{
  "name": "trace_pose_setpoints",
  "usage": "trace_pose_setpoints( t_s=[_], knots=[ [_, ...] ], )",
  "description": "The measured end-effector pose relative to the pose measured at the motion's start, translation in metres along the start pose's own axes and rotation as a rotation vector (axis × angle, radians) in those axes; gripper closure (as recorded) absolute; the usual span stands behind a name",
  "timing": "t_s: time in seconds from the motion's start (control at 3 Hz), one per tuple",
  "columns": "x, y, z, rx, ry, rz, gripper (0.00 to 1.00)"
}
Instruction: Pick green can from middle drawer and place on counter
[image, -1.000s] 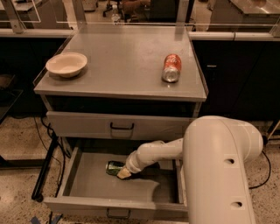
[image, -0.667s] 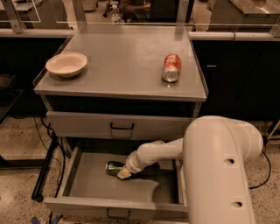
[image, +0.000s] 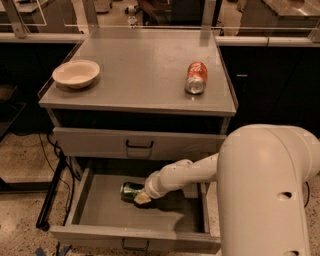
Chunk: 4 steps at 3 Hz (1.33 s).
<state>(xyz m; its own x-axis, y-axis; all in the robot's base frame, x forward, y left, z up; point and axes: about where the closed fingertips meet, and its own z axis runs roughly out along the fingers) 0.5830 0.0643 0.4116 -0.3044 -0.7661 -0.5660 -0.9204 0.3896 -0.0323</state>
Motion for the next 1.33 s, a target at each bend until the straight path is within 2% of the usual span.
trace_pose_setpoints(
  t_s=[0.33, 0.67, 1.0, 1.33],
  knots=[
    [0.001, 0.008, -0.023, 0.010, 0.009, 0.000, 1.00],
    [0.004, 0.014, -0.061, 0.052, 0.023, 0.023, 1.00],
    [0.006, 0.020, -0.073, 0.058, 0.031, 0.017, 1.00],
    [0.003, 0.022, -0.072, 0.049, 0.026, 0.007, 1.00]
  ],
)
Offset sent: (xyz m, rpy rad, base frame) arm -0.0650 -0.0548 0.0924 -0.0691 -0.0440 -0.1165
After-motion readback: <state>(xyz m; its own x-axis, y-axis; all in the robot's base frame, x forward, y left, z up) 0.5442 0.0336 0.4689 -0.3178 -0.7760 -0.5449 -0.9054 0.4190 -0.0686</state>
